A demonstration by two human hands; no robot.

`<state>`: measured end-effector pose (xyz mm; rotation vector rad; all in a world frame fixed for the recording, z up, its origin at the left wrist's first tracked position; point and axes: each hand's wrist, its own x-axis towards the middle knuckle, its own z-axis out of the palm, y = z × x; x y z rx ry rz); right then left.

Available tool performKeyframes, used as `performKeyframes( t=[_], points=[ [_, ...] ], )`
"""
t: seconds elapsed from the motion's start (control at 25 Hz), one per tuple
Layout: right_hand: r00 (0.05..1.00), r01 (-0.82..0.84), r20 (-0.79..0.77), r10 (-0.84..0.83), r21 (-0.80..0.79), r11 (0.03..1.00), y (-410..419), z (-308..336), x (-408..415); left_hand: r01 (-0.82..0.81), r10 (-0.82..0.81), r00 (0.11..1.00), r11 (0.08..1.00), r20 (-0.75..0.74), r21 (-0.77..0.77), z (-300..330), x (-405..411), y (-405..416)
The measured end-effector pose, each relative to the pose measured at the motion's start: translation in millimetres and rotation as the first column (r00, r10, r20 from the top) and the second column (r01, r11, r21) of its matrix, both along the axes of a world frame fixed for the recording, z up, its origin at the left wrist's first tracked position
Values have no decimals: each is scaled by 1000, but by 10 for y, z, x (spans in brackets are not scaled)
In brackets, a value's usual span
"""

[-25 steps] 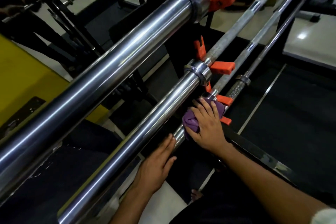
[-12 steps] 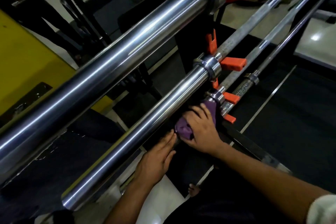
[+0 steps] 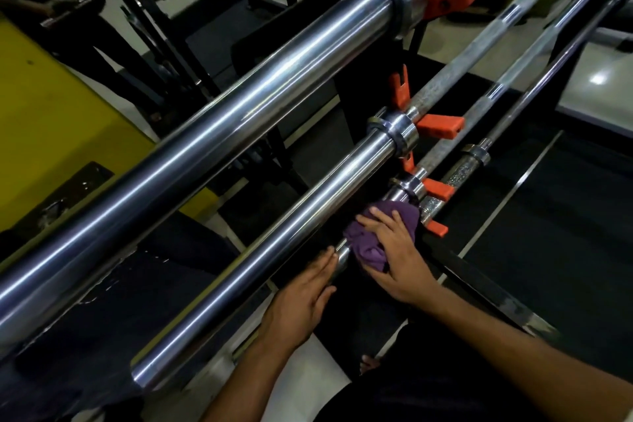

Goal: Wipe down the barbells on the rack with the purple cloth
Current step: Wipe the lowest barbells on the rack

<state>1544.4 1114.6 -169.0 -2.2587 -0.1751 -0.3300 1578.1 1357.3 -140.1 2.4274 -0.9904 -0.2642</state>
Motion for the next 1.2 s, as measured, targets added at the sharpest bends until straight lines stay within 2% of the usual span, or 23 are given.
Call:
performKeyframes(
  t=[0.04,0.08,0.12,0.16,0.2,0.24,0.28,0.32,0.36,0.44,0.52,0.56,0.6,0.72,0.8,0.88,0.96,1.12,1.2],
  points=[
    [997,12,-80,0,151,988,-15,-17,-146,-4,4,1000,1000,-12,-3,6,-1,-6],
    [980,99,-196,-31,349,932,29,36,-282,-8,8,1000,1000,-24,-3,11,-4,-13],
    [940,288,-325,-106,587,756,106,93,-384,-12,12,999,1000,-30,-9,15,-13,-21],
    [862,504,-473,-182,761,409,187,157,-436,-12,12,999,1000,-31,-17,21,-16,-20],
    [780,611,-598,-185,791,20,239,209,-438,-10,9,999,1000,-36,-22,30,-20,-15],
    [747,616,-658,-93,738,-275,249,230,-390,-6,5,999,1000,-42,-22,36,-21,-15],
    [739,598,-673,-30,675,-431,237,266,-264,-3,2,999,1000,-46,-17,37,-15,-22],
    [733,582,-681,-17,639,-503,221,279,-87,-5,4,999,1000,-50,-8,35,-8,-28],
    [710,587,-704,-29,614,-528,221,308,146,-10,10,999,1000,-49,1,38,1,-33],
    [643,628,-762,-74,580,-519,255,381,574,-13,13,1000,1000,-22,-1,49,-2,-27],
    [572,694,-813,-109,551,-464,218,345,741,-4,4,1000,1000,-27,-15,47,-3,-39],
    [567,712,-818,-93,544,-444,205,248,720,-6,5,999,1000,-35,-21,38,-7,-36],
    [586,705,-806,-85,559,-436,166,172,693,-13,12,1000,999,-28,-35,24,-14,-39],
    [697,551,-697,-170,672,-495,57,-163,716,-16,16,1000,1000,-5,-22,-1,-24,-57],
    [760,452,-629,-166,693,-561,74,-227,777,-13,13,1000,1000,17,5,-3,-37,-33],
    [742,510,-656,-139,687,-518,101,-118,738,-20,21,999,1000,31,-8,-11,-33,-19],
    [629,660,-767,-129,614,-434,216,-4,652,-22,22,999,1000,40,0,-29,-43,-19],
    [637,685,-755,-152,646,-337,410,75,683,-20,18,995,1000,94,15,-52,-24,2],
    [616,704,-771,-161,631,-326,313,83,753,-13,12,996,1000,88,10,-44,-15,-1]
  ],
)
